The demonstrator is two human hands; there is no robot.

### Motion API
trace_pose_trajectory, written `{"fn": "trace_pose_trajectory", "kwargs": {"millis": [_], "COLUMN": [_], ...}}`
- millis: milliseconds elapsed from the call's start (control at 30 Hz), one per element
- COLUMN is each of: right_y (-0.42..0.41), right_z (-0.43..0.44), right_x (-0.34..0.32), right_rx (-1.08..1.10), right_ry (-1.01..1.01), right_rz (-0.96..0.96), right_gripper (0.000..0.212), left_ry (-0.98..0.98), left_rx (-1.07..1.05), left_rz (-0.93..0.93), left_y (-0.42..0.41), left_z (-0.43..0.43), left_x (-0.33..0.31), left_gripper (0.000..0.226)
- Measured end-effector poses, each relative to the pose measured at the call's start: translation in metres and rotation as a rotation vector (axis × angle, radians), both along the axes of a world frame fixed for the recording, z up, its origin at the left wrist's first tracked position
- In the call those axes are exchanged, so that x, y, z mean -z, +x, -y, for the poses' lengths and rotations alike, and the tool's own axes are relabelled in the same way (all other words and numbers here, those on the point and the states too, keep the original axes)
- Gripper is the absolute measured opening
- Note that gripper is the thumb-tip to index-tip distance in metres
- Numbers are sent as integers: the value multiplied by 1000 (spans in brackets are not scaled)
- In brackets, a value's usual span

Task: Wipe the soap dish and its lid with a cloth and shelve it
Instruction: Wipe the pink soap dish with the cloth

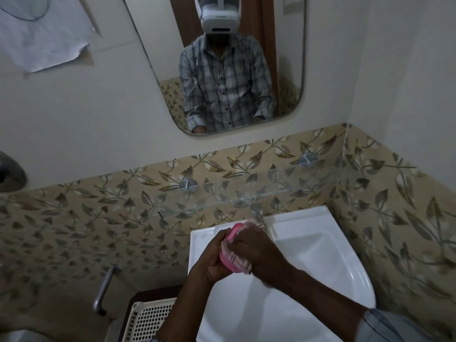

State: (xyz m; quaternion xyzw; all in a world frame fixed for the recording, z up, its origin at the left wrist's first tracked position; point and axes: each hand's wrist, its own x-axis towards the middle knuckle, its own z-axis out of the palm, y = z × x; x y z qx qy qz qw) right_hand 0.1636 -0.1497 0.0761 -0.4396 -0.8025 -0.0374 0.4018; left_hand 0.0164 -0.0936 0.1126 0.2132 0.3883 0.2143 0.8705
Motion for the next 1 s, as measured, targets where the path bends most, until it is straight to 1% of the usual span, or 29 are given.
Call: {"fn": "trace_pose_trajectory", "kwargs": {"millis": [33,67,100,167,200,300,333,400,433,467,533,567,600,633,667,700,733,800,833,867,900,933,1000], "right_y": [0,9,20,29,22,2,7,18,16,9,4,11,21,31,35,32,23,12,13,15,16,14,6], "right_z": [2,0,-5,-11,-11,-1,-3,-7,-6,-3,4,4,2,1,2,6,12,20,20,17,14,12,15], "right_x": [3,2,-1,-11,-10,-2,-3,-9,-9,-6,-2,-3,-6,-8,-8,-4,1,10,9,4,1,0,4], "right_rx": [-87,-89,3,225,222,-122,-123,104,161,109,-125,-154,-95,10,101,138,104,-19,-1,79,158,174,39], "right_ry": [48,75,80,1,-12,88,79,25,-9,1,69,61,47,27,-6,-26,-14,38,44,35,27,25,84], "right_rz": [79,99,43,-92,-84,71,60,-66,-94,-57,93,124,101,40,-23,-61,-56,-7,-21,-73,-127,-141,-23], "right_gripper": [31,30,27,26,28,28,28,32,35,37,33,30,27,25,27,33,37,34,31,29,30,31,33], "left_ry": [-7,-35,-48,-34,-31,-30,-39,-29,-33,-42,-54,-62,-69,-67,-62,-52,-37,-16,-12,-12,-10,-17,-35], "left_rx": [5,6,22,30,9,-14,-15,14,13,2,2,9,9,7,7,7,9,48,74,93,101,100,106], "left_rz": [7,28,38,4,1,12,6,-8,-8,-9,1,8,16,13,3,-12,-25,-39,-46,-56,-71,-75,-50], "left_y": [0,-1,-1,-2,-1,-3,-3,-2,-1,0,-2,-4,-5,-7,-7,-7,-6,-4,-1,2,4,7,10], "left_z": [1,4,6,7,7,3,3,3,2,2,0,-1,-2,-4,-6,-8,-11,-13,-14,-13,-13,-12,-11], "left_x": [0,0,0,0,-3,-7,-9,-12,-13,-15,-13,-13,-14,-15,-17,-20,-23,-28,-28,-28,-27,-25,-22], "left_gripper": [35,35,36,41,41,33,33,38,39,37,36,39,42,43,44,44,44,42,42,42,43,43,40]}}
